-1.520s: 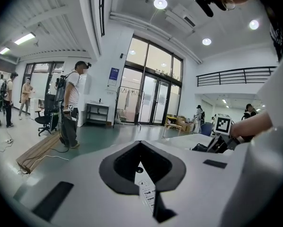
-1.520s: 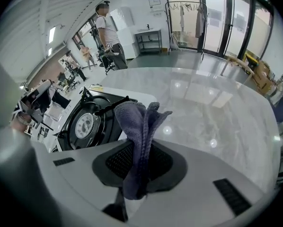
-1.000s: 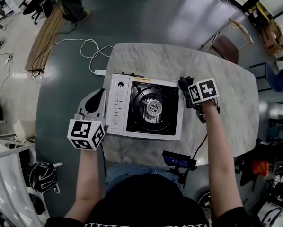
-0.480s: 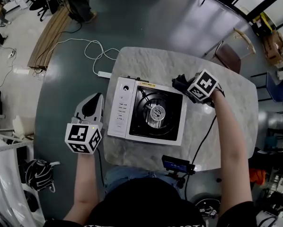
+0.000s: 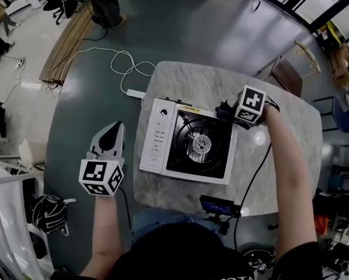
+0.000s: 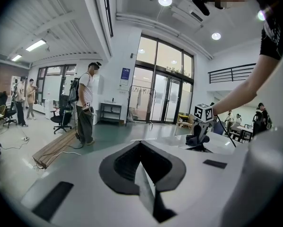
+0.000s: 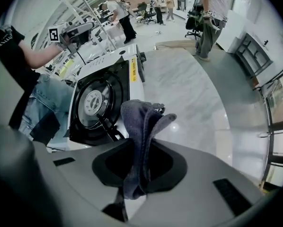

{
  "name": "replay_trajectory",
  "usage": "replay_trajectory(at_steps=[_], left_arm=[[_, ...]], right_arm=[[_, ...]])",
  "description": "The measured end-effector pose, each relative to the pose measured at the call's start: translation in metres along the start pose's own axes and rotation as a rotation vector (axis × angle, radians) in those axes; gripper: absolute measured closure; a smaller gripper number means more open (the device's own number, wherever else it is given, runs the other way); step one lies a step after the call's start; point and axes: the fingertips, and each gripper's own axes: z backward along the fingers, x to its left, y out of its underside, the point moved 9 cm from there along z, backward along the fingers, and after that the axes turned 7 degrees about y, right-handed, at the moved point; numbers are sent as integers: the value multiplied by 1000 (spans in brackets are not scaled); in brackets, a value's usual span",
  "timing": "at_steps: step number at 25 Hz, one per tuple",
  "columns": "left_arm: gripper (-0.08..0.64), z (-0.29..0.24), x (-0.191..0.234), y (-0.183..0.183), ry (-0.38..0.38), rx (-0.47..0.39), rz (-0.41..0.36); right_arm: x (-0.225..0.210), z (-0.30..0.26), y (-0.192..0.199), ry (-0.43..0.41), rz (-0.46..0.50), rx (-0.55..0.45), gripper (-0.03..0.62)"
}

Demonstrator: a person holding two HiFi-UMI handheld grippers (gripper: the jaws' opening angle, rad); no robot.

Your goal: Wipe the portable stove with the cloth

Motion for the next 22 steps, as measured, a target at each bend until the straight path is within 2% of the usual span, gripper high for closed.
replay_trajectory(at_steps=[8, 11, 16, 22], left_arm=[[548, -5, 3, -1, 21, -5, 0], [549, -6, 4, -1, 27, -7, 3], [548, -4, 11, 0, 21, -14, 9], [549, 3, 19, 3, -2, -22, 25]], right_arm=[[9, 1, -49, -6, 63, -96, 518], [14, -1, -71, 8, 105, -94, 517], [19, -5, -117, -18, 24, -191, 517], [28, -5, -155, 11, 33, -211, 517]])
